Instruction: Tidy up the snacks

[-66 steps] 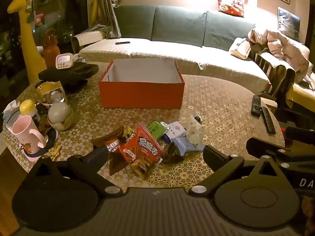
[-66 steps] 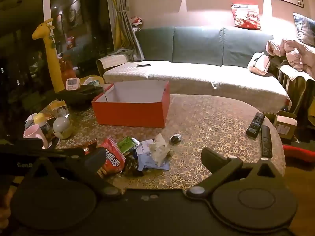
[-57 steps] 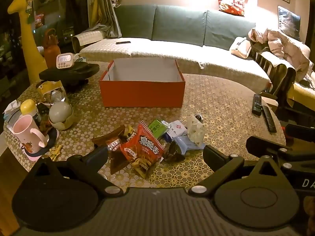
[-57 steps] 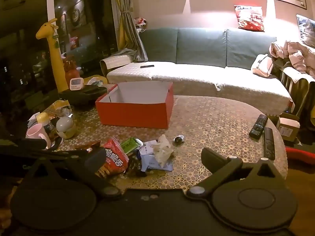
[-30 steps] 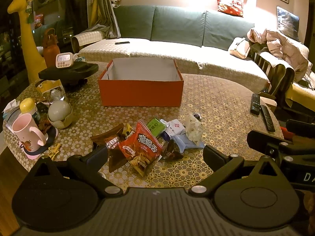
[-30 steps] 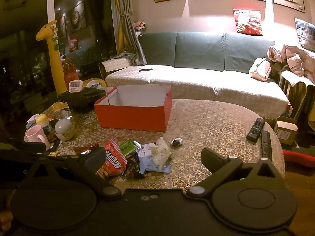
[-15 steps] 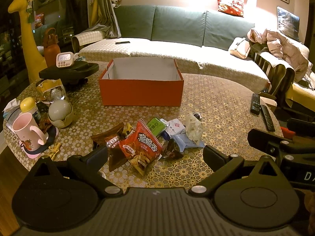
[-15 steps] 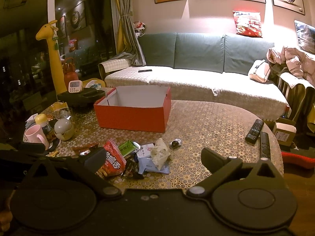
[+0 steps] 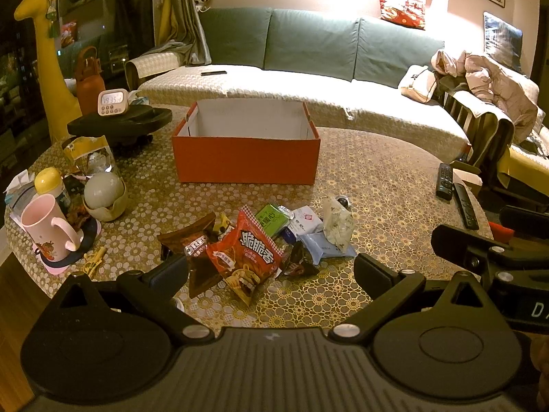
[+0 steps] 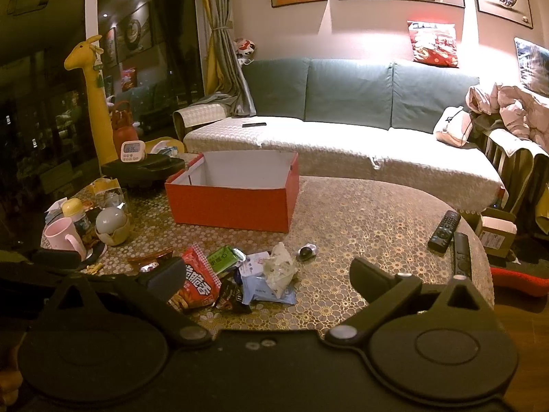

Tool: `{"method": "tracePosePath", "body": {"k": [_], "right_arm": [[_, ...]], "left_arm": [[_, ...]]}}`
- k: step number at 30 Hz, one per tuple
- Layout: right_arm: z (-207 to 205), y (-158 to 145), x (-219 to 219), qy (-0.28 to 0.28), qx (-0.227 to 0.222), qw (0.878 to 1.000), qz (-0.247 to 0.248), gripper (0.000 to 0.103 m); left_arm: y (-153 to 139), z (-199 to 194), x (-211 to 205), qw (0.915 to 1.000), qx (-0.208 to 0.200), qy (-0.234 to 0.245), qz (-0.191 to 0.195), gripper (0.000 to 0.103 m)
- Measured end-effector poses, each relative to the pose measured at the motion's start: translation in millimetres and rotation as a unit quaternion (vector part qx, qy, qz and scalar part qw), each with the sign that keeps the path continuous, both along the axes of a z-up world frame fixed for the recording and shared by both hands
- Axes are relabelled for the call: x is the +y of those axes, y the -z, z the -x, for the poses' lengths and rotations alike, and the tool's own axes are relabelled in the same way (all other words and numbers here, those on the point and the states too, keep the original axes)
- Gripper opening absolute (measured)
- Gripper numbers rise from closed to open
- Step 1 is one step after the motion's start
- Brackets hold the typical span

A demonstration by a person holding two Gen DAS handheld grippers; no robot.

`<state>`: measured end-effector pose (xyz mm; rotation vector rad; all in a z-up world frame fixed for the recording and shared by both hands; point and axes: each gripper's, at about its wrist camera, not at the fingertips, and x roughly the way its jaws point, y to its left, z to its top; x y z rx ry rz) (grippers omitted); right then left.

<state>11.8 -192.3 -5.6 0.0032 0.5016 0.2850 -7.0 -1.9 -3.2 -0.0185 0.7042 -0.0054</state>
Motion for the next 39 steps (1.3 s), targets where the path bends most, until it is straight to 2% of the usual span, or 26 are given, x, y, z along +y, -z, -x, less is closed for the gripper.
{"method": "tracePosePath", "body": {"k": [11, 21, 29, 39], "right_arm": [[-1, 1, 2, 0.002, -0.003, 1.0, 0.003, 0.102], [-19, 7, -4, -0.006, -0.01, 1.0, 0.014, 0.101], [-52, 26, -23, 0.003, 0.016, 1.0, 0.007, 0.101], [-106, 49, -66, 0.007, 0.057, 0.998, 0.026, 0.098]], "left_arm": [[6, 2, -1, 1.0, 0.004, -0.002, -0.004, 0.103], [9, -20, -1, 0.9998, 0.018, 0.009, -0.004, 0.103], [21, -58, -11, 0.9987, 0.044, 0.022, -0.014, 0.103], [30, -140, -52, 0.9939, 0.085, 0.07, -0.01, 0.103]]}}
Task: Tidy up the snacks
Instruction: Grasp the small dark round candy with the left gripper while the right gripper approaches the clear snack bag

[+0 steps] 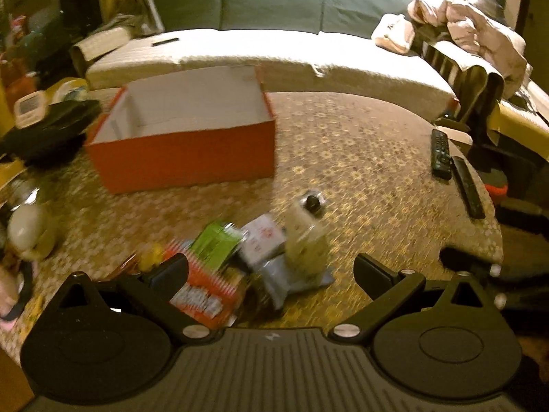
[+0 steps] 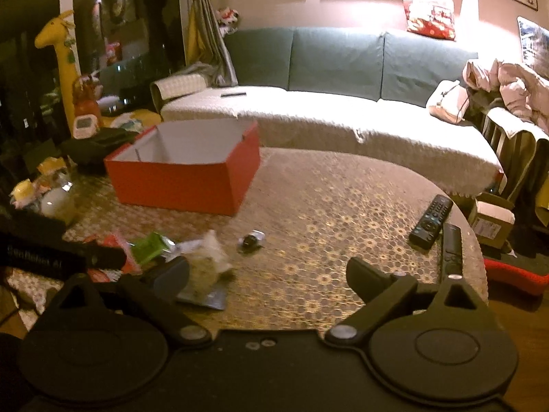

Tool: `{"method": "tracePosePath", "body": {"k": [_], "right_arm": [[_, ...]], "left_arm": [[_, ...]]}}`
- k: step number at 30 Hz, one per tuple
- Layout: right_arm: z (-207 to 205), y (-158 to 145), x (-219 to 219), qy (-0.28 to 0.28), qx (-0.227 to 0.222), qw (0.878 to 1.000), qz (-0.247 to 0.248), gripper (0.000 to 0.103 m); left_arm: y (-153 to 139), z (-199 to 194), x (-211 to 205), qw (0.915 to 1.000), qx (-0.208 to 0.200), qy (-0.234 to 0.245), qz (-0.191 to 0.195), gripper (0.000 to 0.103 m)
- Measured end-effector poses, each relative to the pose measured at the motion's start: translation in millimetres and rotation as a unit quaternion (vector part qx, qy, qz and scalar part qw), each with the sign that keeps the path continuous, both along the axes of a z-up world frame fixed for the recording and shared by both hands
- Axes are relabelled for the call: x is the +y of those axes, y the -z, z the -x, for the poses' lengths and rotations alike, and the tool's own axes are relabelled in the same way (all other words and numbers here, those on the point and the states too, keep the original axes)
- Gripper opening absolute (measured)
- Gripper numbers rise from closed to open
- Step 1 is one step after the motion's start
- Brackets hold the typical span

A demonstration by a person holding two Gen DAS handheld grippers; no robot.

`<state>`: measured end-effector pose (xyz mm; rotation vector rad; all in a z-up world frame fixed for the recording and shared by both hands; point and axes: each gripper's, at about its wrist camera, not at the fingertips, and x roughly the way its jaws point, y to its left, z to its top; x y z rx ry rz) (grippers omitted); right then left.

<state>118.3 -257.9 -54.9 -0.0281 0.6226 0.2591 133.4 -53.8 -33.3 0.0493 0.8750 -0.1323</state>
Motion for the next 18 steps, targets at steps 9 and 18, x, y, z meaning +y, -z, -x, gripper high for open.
{"method": "tracePosePath", "body": {"k": [9, 18], "right_arm": [[-34, 22, -23, 0.012, 0.027, 1.0, 0.001, 0.098], [-53, 43, -33, 0.022, 0.059, 0.998, -0.012, 0.098]], "left_arm": [[19, -106, -56, 0.9969, 0.052, 0.055, -0.022, 0.097], [80, -172, -81, 0.9869, 0.143, 0.066, -0.036, 0.072]]}}
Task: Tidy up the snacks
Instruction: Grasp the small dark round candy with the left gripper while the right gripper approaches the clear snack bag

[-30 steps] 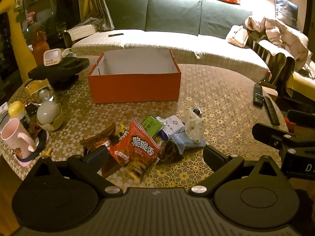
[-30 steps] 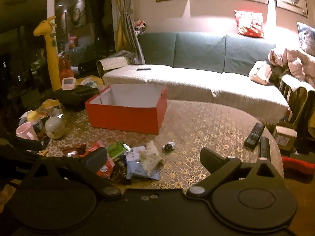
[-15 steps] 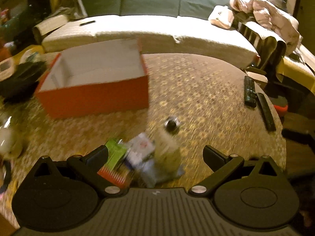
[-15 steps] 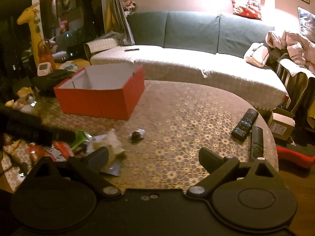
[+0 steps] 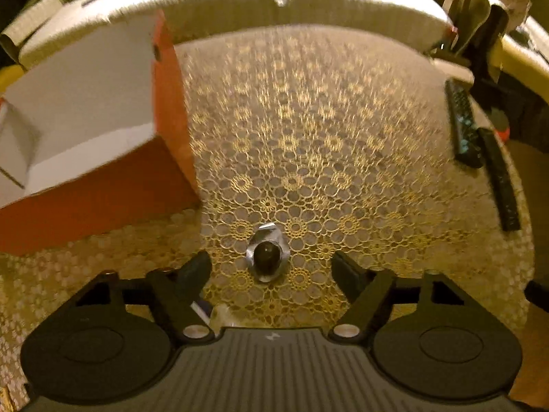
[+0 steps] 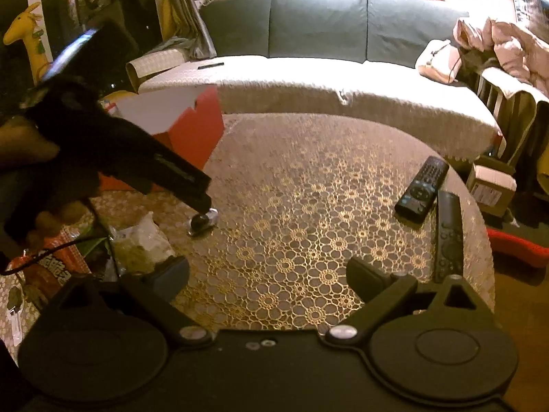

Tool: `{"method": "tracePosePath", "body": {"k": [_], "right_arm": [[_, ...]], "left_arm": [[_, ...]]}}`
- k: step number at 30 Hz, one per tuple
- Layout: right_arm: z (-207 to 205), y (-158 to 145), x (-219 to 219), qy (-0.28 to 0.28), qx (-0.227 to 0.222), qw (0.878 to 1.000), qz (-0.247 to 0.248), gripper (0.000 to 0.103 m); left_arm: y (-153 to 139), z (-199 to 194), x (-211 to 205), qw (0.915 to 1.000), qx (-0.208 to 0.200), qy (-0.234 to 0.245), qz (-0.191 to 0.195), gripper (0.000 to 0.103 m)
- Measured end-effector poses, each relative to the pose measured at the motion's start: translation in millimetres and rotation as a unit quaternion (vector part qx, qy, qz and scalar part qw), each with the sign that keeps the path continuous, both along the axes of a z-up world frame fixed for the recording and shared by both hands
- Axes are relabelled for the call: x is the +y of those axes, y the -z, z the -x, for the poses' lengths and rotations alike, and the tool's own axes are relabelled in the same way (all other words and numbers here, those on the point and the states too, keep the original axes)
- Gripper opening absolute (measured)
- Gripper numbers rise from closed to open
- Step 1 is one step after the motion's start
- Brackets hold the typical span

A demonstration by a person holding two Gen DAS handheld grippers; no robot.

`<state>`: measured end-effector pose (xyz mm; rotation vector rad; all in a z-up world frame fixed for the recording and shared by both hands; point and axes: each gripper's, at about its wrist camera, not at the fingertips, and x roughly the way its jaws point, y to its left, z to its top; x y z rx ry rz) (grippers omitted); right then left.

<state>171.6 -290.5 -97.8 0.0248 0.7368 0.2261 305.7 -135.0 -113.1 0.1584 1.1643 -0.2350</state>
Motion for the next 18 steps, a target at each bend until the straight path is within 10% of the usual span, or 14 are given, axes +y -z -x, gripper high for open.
{"method": "tracePosePath", "body": {"k": [18], "right_arm": [[-11, 20, 2, 0.001, 0.028, 0.999, -0.02, 0.097]], "left_arm": [[35, -41, -2, 0.9974, 0.067, -0.026, 0.002, 0.037]]}}
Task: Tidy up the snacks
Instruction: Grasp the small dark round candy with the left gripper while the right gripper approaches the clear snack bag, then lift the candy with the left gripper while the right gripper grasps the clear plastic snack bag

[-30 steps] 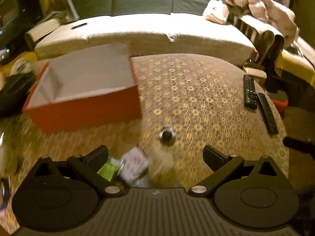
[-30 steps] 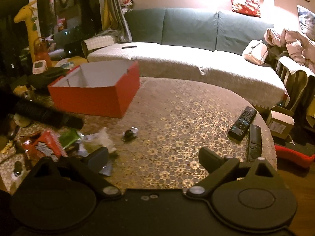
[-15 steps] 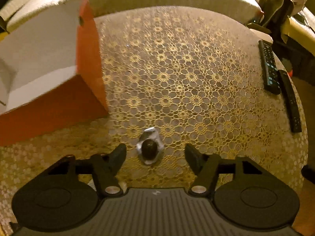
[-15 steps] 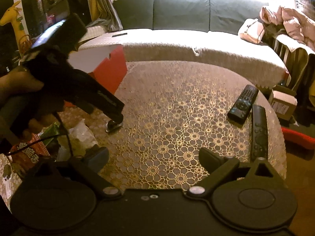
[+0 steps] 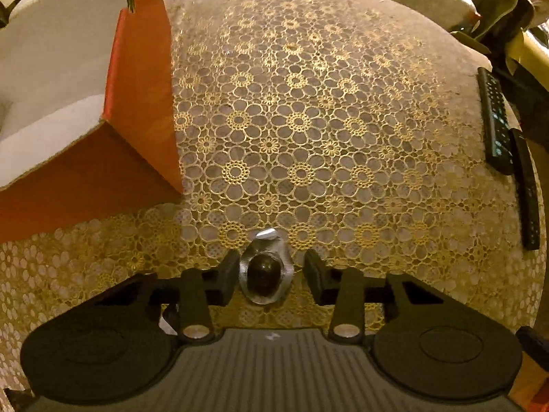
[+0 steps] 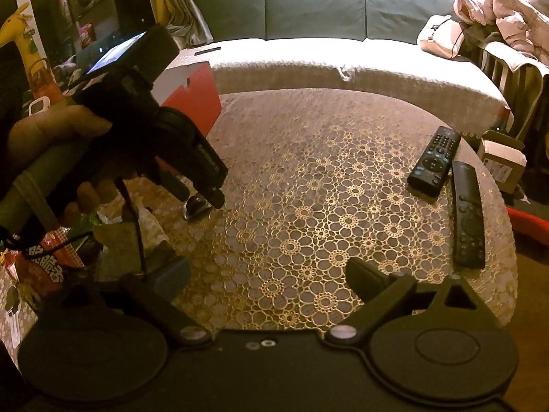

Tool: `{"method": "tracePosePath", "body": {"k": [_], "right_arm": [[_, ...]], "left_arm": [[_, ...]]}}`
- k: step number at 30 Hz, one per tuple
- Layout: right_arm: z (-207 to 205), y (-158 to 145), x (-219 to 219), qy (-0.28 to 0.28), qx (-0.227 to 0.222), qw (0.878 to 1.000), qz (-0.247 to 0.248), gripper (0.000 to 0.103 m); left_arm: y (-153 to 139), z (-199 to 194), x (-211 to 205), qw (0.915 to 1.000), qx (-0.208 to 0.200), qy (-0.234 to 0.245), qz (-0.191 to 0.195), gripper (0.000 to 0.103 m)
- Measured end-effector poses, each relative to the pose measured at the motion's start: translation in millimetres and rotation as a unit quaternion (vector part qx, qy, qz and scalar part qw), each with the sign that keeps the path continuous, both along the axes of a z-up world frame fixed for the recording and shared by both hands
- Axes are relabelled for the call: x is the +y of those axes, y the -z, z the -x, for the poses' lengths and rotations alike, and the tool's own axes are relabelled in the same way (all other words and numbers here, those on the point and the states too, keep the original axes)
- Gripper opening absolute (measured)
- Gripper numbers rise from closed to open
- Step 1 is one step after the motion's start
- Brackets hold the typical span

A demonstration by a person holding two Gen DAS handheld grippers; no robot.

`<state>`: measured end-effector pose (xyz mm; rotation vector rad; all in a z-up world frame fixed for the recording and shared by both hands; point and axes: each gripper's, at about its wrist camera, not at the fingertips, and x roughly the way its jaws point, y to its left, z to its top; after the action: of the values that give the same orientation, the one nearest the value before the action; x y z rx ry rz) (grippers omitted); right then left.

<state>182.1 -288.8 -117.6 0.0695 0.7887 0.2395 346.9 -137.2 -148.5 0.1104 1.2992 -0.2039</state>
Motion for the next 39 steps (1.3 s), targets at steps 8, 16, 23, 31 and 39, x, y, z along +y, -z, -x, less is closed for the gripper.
{"method": "tracePosePath", "body": {"k": [8, 16, 23, 31, 39], "right_arm": [[-1, 1, 2, 0.001, 0.002, 1.0, 0.004, 0.096], [-3, -8, 14, -0.029, -0.013, 0.999, 0.007, 0.095], [-4, -18, 31, -0.074, -0.028, 0.997, -0.002, 0.095], [-28, -7, 66, -0.135, 0.0, 0.991, -0.02, 0.095], [-71, 6, 77, -0.081, 0.11, 0.982, -0.133, 0.084]], "left_arm": [[-1, -1, 1, 0.9998, -0.019, -0.006, -0.005, 0.032], [-30, 20, 24, 0.9972, -0.04, -0.026, 0.057, 0.032], [-71, 54, 58, 0.9895, -0.077, -0.053, 0.111, 0.032], [-86, 87, 88, 0.9863, -0.108, -0.083, 0.093, 0.032], [-94, 106, 123, 0.981, -0.126, -0.114, 0.092, 0.032]]}}
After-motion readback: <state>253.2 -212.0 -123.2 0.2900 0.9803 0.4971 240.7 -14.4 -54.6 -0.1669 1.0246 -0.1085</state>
